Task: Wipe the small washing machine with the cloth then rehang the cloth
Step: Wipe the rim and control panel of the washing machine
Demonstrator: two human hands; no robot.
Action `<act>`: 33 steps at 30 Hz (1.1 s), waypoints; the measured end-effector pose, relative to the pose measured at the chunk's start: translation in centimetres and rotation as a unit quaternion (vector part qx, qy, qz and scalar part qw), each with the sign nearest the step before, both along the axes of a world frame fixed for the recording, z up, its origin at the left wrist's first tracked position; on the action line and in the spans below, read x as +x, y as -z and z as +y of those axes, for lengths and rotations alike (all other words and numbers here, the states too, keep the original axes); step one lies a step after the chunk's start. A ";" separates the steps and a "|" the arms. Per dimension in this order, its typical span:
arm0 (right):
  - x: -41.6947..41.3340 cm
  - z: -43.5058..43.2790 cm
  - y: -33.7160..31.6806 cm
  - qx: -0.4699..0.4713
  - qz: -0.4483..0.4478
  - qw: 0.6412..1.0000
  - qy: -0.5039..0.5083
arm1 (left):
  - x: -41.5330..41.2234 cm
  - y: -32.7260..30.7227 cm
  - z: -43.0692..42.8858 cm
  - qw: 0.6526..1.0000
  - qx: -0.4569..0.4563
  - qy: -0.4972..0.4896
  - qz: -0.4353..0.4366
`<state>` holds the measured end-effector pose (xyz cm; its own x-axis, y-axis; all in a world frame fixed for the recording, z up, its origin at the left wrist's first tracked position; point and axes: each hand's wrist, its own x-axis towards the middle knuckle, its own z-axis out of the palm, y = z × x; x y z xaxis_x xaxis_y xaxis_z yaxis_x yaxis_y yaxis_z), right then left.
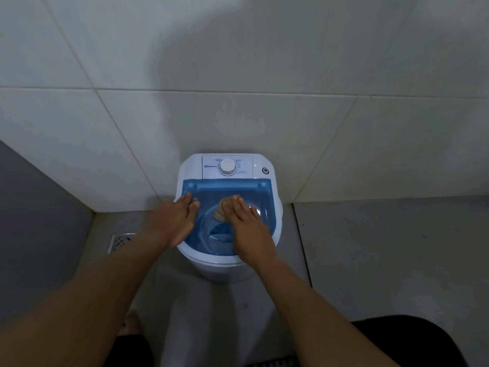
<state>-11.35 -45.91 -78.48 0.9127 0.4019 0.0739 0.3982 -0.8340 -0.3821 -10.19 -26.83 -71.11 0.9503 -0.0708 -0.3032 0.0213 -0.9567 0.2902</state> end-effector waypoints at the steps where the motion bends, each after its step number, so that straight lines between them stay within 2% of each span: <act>1: 0.1 -0.9 0.0 -0.005 0.004 1.000 -0.001 | 0.1 0.0 0.1 1.000 -0.002 0.003 0.005; 5: 0.4 -5.0 1.0 0.025 -0.009 0.993 0.113 | 1.0 0.4 0.6 0.999 -0.008 -0.016 0.028; 9: 0.0 -3.7 0.3 0.050 0.002 0.979 0.197 | 1.6 -0.2 0.5 0.999 -0.016 -0.020 0.039; 11: -0.4 -1.1 -0.3 0.056 -0.005 0.982 0.180 | 1.6 -0.6 0.4 0.999 -0.024 -0.019 0.042; 17: -3.4 7.2 0.6 0.029 -0.025 0.999 -0.001 | 1.5 -0.6 0.6 0.998 -0.036 -0.026 0.040; 23: -3.7 4.6 0.4 0.002 -0.059 0.996 -0.061 | 1.2 -0.2 0.7 0.997 -0.056 -0.037 0.041; 25: -3.6 1.7 0.5 -0.010 -0.056 0.998 -0.040 | 1.3 0.2 0.9 0.997 -0.047 -0.039 0.042; 30: -3.8 -4.6 0.8 -0.003 -0.032 0.995 0.098 | 1.1 0.1 0.5 0.997 -0.043 -0.035 0.052; 33: -5.0 -3.9 0.4 -0.001 -0.042 0.994 0.098 | 0.9 -0.2 0.1 0.996 -0.050 -0.048 0.057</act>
